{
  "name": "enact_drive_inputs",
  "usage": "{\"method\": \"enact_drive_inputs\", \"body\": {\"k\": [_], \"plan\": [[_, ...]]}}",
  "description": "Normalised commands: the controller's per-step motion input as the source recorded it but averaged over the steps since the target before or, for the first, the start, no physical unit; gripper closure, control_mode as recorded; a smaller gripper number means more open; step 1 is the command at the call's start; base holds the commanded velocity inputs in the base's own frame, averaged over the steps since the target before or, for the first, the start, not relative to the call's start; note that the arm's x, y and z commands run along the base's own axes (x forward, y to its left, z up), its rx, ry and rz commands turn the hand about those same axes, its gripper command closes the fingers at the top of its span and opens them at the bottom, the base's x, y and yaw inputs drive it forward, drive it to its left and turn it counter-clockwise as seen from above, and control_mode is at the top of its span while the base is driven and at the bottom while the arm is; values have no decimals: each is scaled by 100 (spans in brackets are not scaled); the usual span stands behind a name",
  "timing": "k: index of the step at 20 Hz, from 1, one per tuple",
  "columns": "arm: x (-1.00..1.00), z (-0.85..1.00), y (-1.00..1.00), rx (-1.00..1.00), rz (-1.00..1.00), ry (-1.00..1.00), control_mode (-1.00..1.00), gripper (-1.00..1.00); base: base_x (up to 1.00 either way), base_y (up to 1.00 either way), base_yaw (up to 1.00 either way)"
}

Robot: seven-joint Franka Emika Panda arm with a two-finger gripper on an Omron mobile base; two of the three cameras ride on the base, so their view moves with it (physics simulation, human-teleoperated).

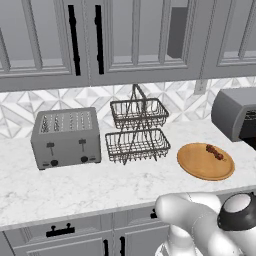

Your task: Pick up the kebab skewer and baguette bread, and place them inside the toaster oven. Close the toaster oven door and start by setting the timer.

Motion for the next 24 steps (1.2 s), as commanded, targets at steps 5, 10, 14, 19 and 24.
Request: {"method": "enact_drive_inputs", "body": {"k": [5, 10, 14, 19, 24], "plan": [[8, 2, -12, 0, -30, 0, -100, 100, 0, 0, 0], [41, 3, 4, 0, -7, -8, -100, 100, 0, 0, 0], [26, 0, -34, 3, 0, -17, -100, 100, 0, 0, 0], [22, 1, -34, 4, 3, -16, -100, 100, 0, 0, 0], [24, 0, -25, 4, 17, -2, -100, 100, 0, 0, 0]]}}
